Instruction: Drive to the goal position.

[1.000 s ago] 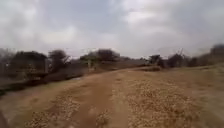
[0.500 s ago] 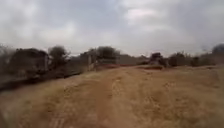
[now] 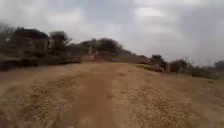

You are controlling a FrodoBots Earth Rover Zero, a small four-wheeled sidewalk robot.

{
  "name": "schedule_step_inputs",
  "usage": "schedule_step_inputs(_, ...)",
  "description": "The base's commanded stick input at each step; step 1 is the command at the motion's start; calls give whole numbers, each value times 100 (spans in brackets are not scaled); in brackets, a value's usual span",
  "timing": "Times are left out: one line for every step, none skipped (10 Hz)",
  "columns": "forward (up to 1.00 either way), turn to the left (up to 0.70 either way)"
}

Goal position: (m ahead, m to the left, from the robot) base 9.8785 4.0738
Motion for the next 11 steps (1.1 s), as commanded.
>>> schedule_step_inputs(50,0)
schedule_step_inputs(50,0)
schedule_step_inputs(50,0)
schedule_step_inputs(50,0)
schedule_step_inputs(50,0)
schedule_step_inputs(50,0)
schedule_step_inputs(50,0)
schedule_step_inputs(50,0)
schedule_step_inputs(50,0)
schedule_step_inputs(50,0)
schedule_step_inputs(50,0)
